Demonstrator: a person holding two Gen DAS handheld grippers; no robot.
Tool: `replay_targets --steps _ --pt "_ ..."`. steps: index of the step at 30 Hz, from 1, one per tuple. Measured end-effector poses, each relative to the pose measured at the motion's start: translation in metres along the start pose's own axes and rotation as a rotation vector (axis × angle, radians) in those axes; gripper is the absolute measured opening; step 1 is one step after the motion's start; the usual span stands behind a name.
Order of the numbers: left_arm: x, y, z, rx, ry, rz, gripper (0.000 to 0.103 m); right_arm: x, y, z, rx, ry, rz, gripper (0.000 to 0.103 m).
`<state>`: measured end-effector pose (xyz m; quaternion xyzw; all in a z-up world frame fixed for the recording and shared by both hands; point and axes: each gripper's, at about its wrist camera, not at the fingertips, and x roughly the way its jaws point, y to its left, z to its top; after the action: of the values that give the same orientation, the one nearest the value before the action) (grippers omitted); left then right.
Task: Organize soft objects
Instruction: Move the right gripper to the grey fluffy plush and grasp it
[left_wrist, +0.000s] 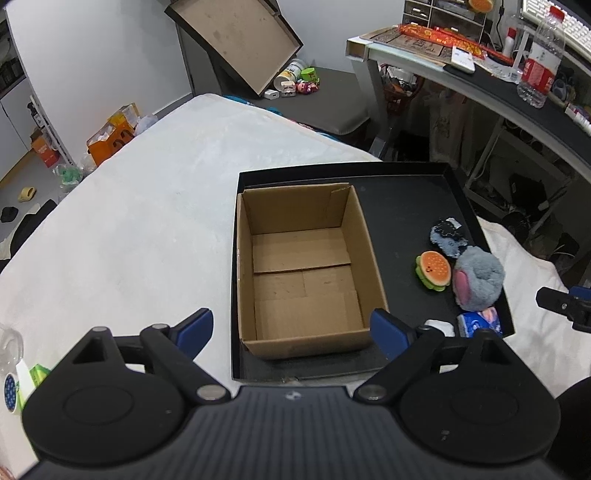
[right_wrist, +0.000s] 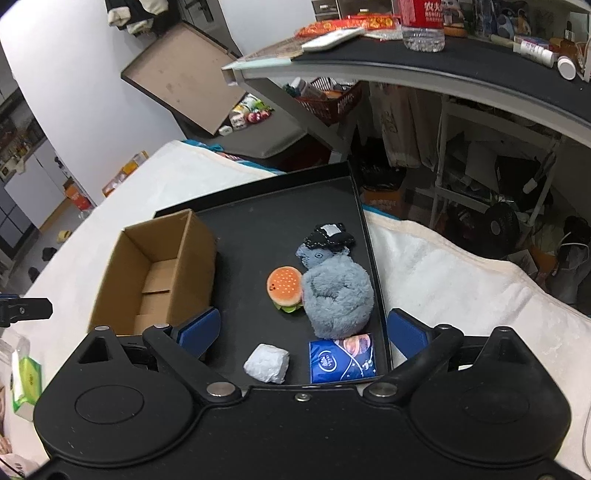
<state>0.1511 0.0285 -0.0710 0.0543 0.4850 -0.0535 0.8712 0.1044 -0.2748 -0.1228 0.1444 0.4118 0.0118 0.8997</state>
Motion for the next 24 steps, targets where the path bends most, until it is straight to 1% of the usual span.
replay_targets --steps 4,7,14,18,21,24 --pt "0.019 0.010 0.000 -0.027 0.021 -0.003 0.086 0.015 0.000 0.001 0.003 0.024 -0.012 0.098" --pt "0.032 0.017 0.001 -0.042 0.028 -0.001 0.080 0.026 0.001 0.004 0.004 0.033 -0.022 0.098" --pt "0.054 0.024 -0.001 -0.032 0.008 -0.008 0.073 0.052 0.002 0.008 -0.006 0.064 -0.063 0.098" --pt "0.068 0.029 -0.003 -0.030 0.002 -0.001 0.069 0.068 0.005 0.008 -0.024 0.087 -0.083 0.101" --pt "0.080 0.032 -0.004 -0.038 0.012 0.012 0.066 0.080 0.006 0.006 -0.035 0.105 -0.105 0.103" --pt "0.093 0.037 -0.005 -0.054 0.042 0.017 0.063 0.094 0.006 0.005 -0.031 0.129 -0.120 0.103"
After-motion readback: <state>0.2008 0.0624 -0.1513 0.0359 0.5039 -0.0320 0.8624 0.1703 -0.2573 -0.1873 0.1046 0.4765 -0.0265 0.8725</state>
